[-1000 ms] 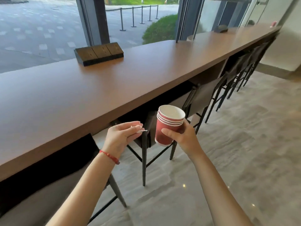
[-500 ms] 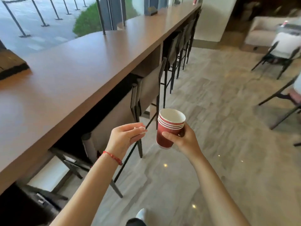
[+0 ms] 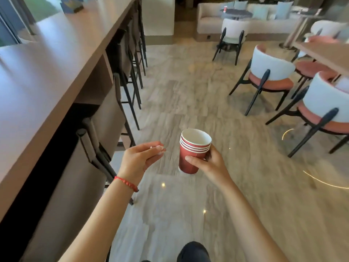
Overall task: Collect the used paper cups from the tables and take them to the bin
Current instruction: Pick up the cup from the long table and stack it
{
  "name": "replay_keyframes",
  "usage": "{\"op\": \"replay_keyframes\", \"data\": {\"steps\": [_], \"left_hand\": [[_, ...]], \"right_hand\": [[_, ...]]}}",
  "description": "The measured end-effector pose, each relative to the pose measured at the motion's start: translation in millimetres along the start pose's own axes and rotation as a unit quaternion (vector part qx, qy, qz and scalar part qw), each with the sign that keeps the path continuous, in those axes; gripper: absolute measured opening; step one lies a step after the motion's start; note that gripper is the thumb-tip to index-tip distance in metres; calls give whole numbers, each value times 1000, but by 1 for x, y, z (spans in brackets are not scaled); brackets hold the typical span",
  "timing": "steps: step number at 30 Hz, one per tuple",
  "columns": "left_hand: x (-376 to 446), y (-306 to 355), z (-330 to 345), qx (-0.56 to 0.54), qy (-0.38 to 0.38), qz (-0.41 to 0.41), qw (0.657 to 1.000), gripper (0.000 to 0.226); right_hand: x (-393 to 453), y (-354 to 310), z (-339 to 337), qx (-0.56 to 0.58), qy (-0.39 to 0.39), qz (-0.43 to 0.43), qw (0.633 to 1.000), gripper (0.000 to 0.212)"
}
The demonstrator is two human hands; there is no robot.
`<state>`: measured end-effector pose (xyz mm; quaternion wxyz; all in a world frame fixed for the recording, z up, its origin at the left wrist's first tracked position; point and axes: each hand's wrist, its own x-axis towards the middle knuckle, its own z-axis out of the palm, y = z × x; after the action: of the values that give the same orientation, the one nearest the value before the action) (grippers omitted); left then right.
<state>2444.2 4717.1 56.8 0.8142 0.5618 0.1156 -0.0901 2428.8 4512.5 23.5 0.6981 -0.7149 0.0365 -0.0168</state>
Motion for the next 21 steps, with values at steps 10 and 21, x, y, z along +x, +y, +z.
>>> {"op": "replay_keyframes", "data": {"steps": [10, 21], "left_hand": [[140, 3, 66, -6, -10, -15, 1000, 8], [284, 16, 160, -4, -11, -41, 999, 8]], "right_hand": [[131, 5, -60, 10, 26, -2, 1000, 53], [291, -2, -125, -6, 19, 1, 1000, 52]]}}
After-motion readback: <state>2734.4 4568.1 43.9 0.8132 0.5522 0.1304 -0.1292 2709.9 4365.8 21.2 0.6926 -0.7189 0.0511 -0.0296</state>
